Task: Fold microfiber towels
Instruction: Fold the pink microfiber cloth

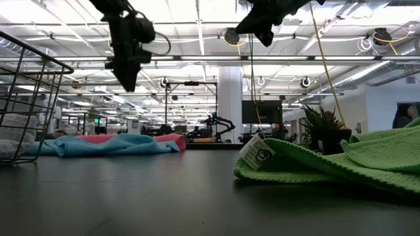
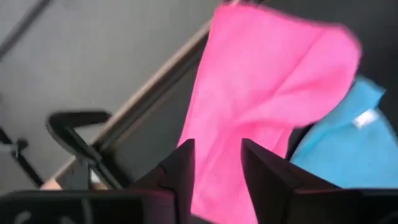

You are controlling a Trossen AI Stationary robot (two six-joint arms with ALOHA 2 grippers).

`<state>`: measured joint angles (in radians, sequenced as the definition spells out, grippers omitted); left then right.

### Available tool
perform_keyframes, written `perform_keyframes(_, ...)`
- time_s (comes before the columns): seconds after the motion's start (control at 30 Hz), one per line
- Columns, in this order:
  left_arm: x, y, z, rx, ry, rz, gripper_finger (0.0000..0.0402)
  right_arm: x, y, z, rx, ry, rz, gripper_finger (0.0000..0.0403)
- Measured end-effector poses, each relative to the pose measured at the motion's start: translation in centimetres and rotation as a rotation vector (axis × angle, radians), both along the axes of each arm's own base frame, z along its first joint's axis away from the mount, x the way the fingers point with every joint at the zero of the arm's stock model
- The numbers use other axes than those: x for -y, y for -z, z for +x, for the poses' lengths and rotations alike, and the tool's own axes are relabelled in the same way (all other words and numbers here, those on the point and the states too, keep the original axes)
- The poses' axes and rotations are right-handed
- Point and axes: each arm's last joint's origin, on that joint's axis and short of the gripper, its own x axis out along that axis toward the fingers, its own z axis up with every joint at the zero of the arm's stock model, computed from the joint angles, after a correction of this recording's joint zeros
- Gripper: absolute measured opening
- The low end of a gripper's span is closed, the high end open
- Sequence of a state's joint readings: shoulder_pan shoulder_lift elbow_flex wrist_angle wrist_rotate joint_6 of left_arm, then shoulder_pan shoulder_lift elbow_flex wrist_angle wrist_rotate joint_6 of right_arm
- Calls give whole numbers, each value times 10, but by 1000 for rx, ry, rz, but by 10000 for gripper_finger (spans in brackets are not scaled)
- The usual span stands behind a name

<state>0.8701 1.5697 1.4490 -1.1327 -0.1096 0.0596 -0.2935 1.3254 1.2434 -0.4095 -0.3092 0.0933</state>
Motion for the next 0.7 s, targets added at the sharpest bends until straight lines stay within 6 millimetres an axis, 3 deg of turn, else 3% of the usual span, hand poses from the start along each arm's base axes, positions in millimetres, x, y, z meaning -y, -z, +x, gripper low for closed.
perform_keyframes(0.23, -16, 39, -21, -214, -222, -276, 182, 0, 0, 0, -2, 15, 22, 0)
perform_keyframes(0.37, -26, 52, -37, -207, -316, -352, 186, 0, 0, 0, -2, 15, 21, 0)
perform_keyframes(0.57, -25, 67, -56, -213, -376, -389, 187, 1, 0, 0, -2, 13, 16, 0)
perform_keyframes(0.7, -25, 71, -56, -186, -410, -348, 187, 5, 0, -1, -2, 23, 17, 0)
